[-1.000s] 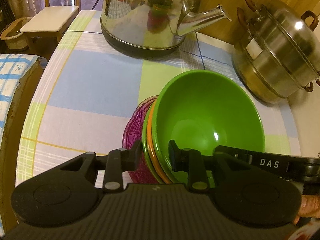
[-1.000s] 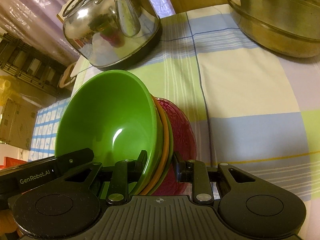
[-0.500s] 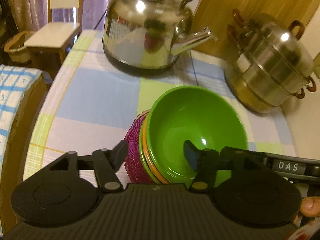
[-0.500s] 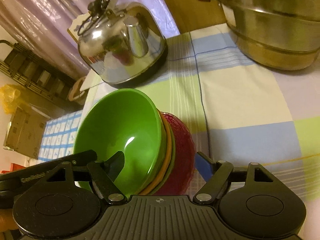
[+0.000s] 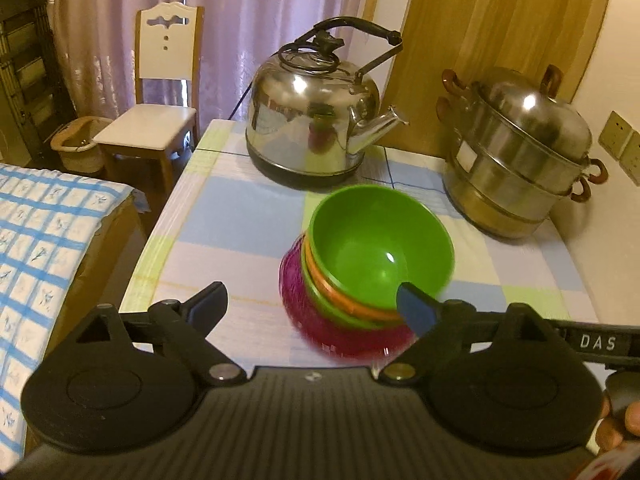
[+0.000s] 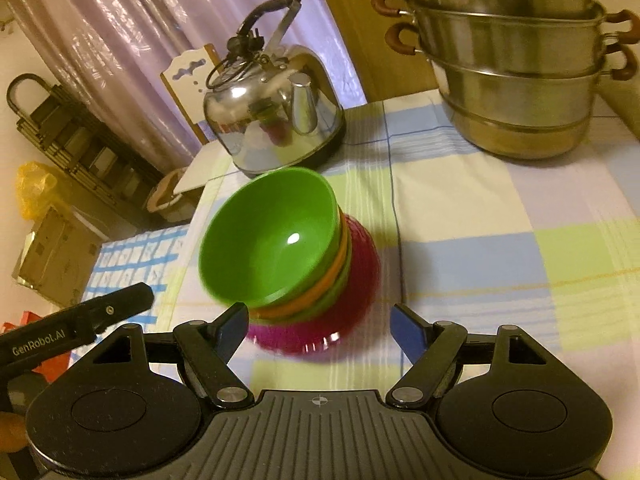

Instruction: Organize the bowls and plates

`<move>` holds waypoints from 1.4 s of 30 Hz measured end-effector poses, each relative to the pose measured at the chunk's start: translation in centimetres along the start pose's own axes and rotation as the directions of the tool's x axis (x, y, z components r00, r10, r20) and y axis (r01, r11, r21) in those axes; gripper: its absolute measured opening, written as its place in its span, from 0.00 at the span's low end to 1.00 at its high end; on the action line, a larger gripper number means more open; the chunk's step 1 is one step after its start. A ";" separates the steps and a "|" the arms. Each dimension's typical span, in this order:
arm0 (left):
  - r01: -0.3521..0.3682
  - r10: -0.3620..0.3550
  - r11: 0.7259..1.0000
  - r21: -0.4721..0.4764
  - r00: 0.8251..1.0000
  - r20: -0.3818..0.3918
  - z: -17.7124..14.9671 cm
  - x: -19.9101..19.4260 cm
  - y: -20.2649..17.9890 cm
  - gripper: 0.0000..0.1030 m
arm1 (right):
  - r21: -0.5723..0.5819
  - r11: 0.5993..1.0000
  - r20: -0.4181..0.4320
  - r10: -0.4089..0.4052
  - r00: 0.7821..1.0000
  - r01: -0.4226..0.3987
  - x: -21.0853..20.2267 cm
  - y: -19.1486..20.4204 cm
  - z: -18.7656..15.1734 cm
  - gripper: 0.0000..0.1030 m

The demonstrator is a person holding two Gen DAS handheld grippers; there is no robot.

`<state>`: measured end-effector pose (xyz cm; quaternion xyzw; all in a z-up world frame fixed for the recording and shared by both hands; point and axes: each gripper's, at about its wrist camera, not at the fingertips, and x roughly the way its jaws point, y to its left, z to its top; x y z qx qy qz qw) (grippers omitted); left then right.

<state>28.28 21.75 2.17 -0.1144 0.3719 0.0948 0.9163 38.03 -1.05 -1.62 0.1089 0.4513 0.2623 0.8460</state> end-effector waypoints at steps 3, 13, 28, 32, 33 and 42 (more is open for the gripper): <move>-0.002 0.001 0.999 0.038 1.000 0.021 -1.6 -1.9 -0.6 0.91 | -0.035 0.999 0.013 -0.038 0.999 0.039 -1.8 0.4 -2.1 0.75; 0.003 -0.008 0.997 0.075 0.998 0.055 -6.7 -8.5 -1.7 1.00 | -0.075 0.992 0.052 -0.100 0.994 0.103 -7.2 1.2 -8.6 0.75; -0.051 0.049 0.998 0.036 0.998 0.035 -13.3 -14.9 -2.4 0.99 | -0.074 0.991 0.097 -0.106 0.990 0.113 -13.8 1.9 -15.4 0.75; -0.055 0.054 0.998 0.021 0.998 0.029 -14.6 -16.0 -2.2 0.99 | -0.102 0.987 0.112 -0.115 0.987 0.126 -15.1 2.4 -16.8 0.75; -0.055 0.055 0.998 0.024 0.998 0.028 -15.0 -16.2 -2.3 0.99 | -0.106 0.986 0.115 -0.115 0.987 0.128 -15.4 2.4 -17.2 0.75; -0.066 0.064 0.993 0.093 0.998 0.027 -17.6 -18.4 -4.3 0.99 | -0.104 0.988 0.133 -0.104 0.986 0.118 -17.8 2.5 -19.3 0.75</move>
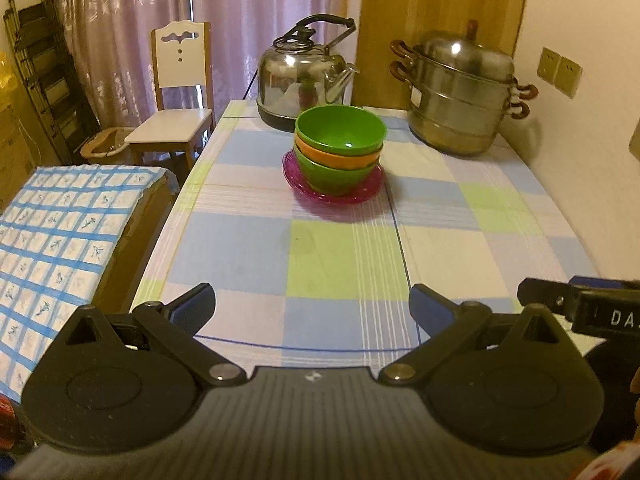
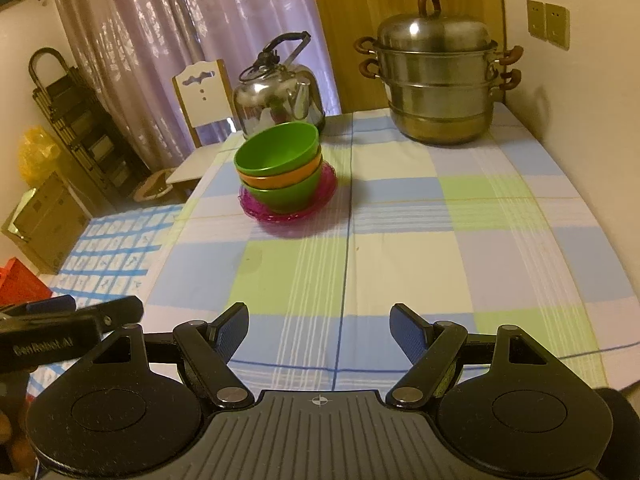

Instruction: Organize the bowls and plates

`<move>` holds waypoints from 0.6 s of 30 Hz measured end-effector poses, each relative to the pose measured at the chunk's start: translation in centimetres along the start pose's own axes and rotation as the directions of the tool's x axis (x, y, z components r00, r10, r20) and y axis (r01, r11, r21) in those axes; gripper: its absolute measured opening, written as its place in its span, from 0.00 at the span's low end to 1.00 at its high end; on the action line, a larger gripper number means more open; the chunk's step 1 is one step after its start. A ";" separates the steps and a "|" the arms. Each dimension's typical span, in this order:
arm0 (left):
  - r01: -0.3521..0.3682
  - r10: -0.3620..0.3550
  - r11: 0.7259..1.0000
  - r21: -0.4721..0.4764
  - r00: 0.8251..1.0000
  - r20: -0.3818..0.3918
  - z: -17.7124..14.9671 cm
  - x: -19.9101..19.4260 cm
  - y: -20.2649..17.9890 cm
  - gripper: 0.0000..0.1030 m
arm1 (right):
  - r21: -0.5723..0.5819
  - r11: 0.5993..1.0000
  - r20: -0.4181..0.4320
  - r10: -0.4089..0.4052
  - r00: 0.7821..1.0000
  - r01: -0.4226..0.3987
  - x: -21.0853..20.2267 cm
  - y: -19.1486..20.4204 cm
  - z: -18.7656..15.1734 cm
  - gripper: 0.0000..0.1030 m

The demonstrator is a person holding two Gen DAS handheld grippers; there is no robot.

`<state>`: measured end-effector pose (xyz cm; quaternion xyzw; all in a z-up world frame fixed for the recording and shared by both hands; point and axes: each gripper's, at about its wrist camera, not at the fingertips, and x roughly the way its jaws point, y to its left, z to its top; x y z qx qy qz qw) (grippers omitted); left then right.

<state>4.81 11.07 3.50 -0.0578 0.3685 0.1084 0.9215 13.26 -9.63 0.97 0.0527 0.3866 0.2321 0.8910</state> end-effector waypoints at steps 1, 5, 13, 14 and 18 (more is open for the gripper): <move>-0.001 0.001 1.000 0.003 1.000 0.000 -0.1 -0.1 -0.2 0.99 | -0.002 1.000 0.003 -0.002 1.000 0.002 -0.2 0.0 -0.1 0.75; 0.010 -0.010 1.000 0.004 1.000 -0.003 -0.7 -0.8 -0.8 0.99 | -0.009 1.000 0.016 -0.019 1.000 0.019 -1.1 -0.3 -0.8 0.75; 0.013 -0.013 1.000 0.010 1.000 0.020 -1.5 -1.9 -1.9 1.00 | 0.000 1.000 0.026 -0.017 1.000 0.017 -2.4 -1.0 -1.9 0.75; 0.013 -0.013 1.000 0.012 1.000 0.020 -1.6 -1.9 -2.0 1.00 | 0.000 1.000 0.029 -0.016 0.999 0.016 -2.5 -1.0 -2.1 0.75; 0.014 -0.015 1.000 0.022 1.000 0.015 -2.0 -1.8 -2.3 1.00 | 0.004 1.000 0.032 -0.019 0.999 0.019 -2.8 -1.4 -2.4 0.75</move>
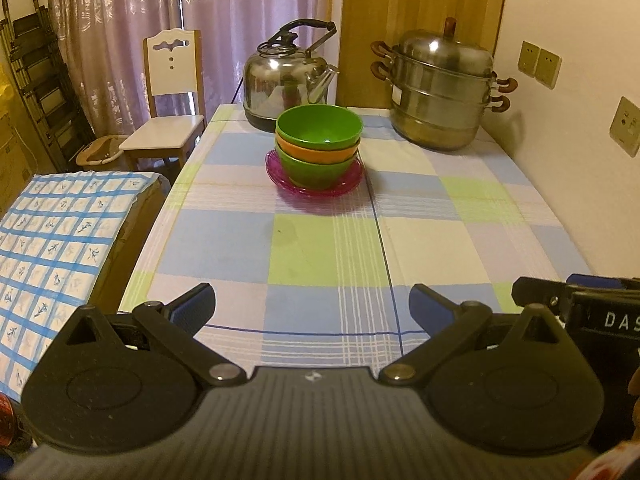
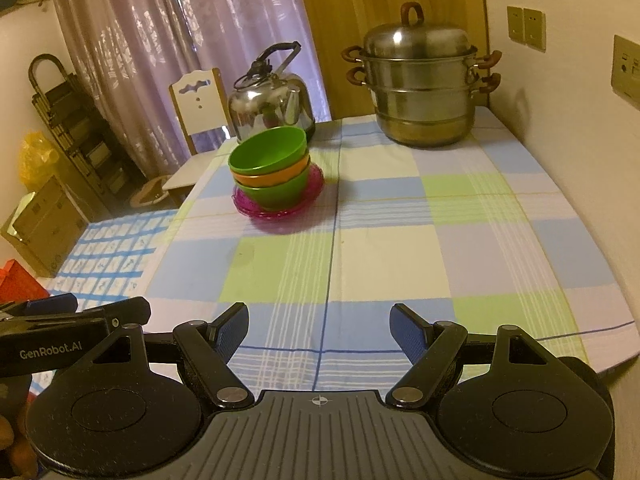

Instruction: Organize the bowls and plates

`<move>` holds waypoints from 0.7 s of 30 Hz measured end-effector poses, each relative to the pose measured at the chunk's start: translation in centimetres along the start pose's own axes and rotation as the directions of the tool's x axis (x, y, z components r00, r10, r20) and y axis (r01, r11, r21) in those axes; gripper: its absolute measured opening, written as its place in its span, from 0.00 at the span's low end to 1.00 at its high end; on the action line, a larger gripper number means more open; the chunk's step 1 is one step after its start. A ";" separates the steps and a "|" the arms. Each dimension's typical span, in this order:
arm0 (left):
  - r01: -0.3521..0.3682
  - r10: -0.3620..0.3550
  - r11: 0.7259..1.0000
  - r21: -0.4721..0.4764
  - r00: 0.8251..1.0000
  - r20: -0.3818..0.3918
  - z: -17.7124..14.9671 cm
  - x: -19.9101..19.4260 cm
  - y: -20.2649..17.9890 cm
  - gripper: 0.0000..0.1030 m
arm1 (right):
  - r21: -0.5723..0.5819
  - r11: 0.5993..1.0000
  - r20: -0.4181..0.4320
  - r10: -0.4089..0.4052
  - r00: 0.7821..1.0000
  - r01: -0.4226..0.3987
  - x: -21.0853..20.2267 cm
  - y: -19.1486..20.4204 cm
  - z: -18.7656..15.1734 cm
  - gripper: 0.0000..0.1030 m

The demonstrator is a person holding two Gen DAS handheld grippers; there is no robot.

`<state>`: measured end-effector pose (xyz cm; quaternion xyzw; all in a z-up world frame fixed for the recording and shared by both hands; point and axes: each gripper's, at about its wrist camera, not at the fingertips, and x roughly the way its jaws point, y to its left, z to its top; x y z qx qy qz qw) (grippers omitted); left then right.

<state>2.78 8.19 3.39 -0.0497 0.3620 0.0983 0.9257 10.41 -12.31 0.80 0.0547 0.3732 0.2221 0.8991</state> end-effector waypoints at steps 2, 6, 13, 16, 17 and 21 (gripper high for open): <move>-0.001 0.001 1.000 0.004 1.000 -0.001 -0.2 0.1 -0.2 1.00 | 0.003 1.000 0.002 -0.004 1.000 0.004 0.0 -0.1 -0.1 0.75; 0.000 0.000 1.000 0.002 1.000 -0.001 -0.4 0.1 -0.2 1.00 | 0.004 1.000 0.001 -0.005 1.000 0.005 -0.1 -0.3 -0.4 0.75; 0.005 -0.005 1.000 -0.003 1.000 -0.006 -0.6 0.4 -0.2 1.00 | -0.001 1.000 0.000 -0.013 1.000 0.013 0.0 -0.4 -0.6 0.75; 0.006 -0.006 1.000 -0.004 1.000 -0.005 -0.6 0.4 -0.2 1.00 | -0.004 1.000 0.001 -0.014 1.000 0.014 0.0 -0.3 -0.6 0.75; 0.008 -0.008 1.000 -0.004 1.000 -0.006 -0.6 0.5 -0.2 1.00 | -0.006 1.000 0.001 -0.015 1.000 0.015 0.1 -0.2 -0.7 0.75; 0.005 -0.005 1.000 -0.003 1.000 -0.006 -0.6 0.5 -0.2 1.00 | -0.011 1.000 -0.001 -0.015 1.000 0.015 0.1 -0.3 -0.7 0.75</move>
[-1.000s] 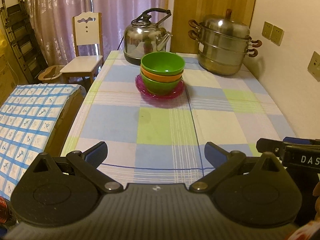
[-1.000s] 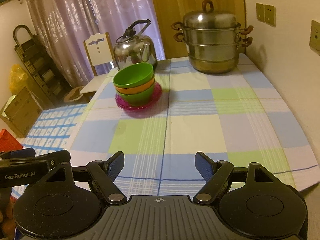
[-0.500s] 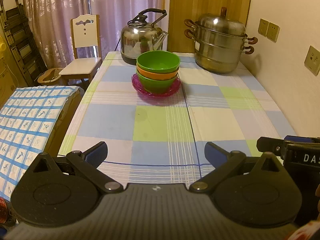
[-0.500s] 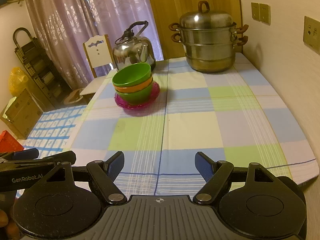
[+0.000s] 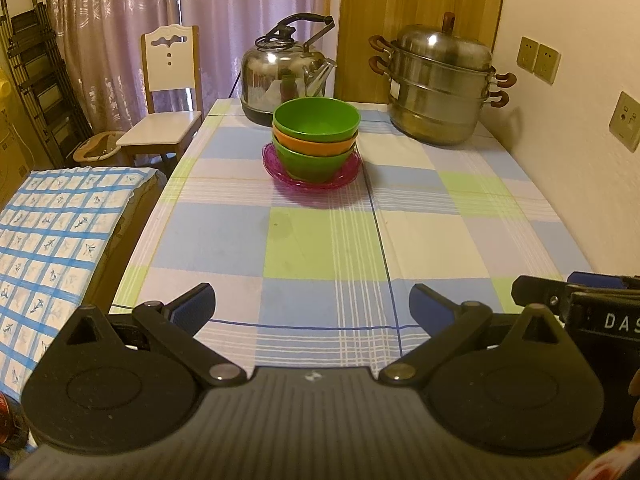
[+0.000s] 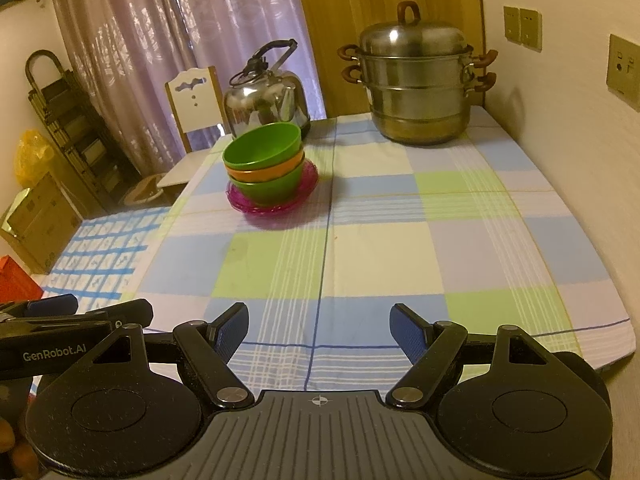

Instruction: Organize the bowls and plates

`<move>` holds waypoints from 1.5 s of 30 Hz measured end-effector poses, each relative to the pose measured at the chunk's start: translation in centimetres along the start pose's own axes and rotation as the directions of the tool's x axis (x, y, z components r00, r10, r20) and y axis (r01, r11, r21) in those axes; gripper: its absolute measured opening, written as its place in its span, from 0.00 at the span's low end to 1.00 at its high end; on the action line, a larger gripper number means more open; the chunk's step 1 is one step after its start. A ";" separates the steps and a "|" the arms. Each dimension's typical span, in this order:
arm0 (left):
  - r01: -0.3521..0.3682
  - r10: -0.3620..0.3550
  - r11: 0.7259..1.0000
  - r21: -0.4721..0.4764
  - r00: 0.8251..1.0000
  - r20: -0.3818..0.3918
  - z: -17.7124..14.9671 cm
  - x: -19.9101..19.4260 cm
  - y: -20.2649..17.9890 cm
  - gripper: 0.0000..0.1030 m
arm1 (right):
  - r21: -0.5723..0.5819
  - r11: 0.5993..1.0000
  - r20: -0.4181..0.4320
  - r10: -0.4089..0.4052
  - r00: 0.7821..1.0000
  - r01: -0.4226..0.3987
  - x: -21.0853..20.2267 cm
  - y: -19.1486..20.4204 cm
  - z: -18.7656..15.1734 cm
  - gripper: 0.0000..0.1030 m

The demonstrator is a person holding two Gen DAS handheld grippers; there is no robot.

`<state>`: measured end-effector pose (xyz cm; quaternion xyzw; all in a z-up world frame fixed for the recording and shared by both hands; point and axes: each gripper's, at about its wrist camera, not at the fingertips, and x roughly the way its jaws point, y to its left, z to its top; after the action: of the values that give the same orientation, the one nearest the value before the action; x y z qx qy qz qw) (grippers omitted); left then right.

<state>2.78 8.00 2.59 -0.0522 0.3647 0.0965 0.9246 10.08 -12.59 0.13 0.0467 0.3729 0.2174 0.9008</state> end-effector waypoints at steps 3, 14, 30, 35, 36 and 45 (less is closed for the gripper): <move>0.000 0.000 1.000 -0.002 1.000 -0.001 -0.1 0.1 0.0 1.00 | -0.005 1.000 -0.001 -0.002 1.000 0.002 0.0 0.0 -0.1 0.75; 0.003 -0.003 1.000 -0.003 1.000 -0.002 -0.1 0.2 0.0 1.00 | -0.010 1.000 -0.005 -0.007 1.000 0.007 0.3 0.1 -0.2 0.75; 0.006 -0.006 1.000 0.000 1.000 -0.003 -0.1 0.4 -0.1 1.00 | -0.010 1.000 -0.009 -0.006 1.000 0.006 0.5 0.1 -0.2 0.75; 0.007 -0.007 1.000 0.002 1.000 -0.004 -0.1 0.5 -0.2 1.00 | -0.009 1.000 -0.010 -0.007 1.000 0.007 0.5 0.1 -0.2 0.75; 0.007 -0.007 1.000 0.001 1.000 -0.003 -0.1 0.5 -0.2 1.00 | -0.009 1.000 -0.011 -0.007 1.000 0.007 0.6 0.0 -0.3 0.75; 0.007 -0.007 1.000 0.001 1.000 -0.005 -0.2 0.6 -0.2 1.00 | -0.008 1.000 -0.010 -0.007 1.000 0.007 0.6 -0.1 -0.3 0.75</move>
<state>3.13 7.84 2.09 -0.0531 0.3668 0.0929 0.9241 10.30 -12.41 -0.52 0.0405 0.3767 0.2160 0.8999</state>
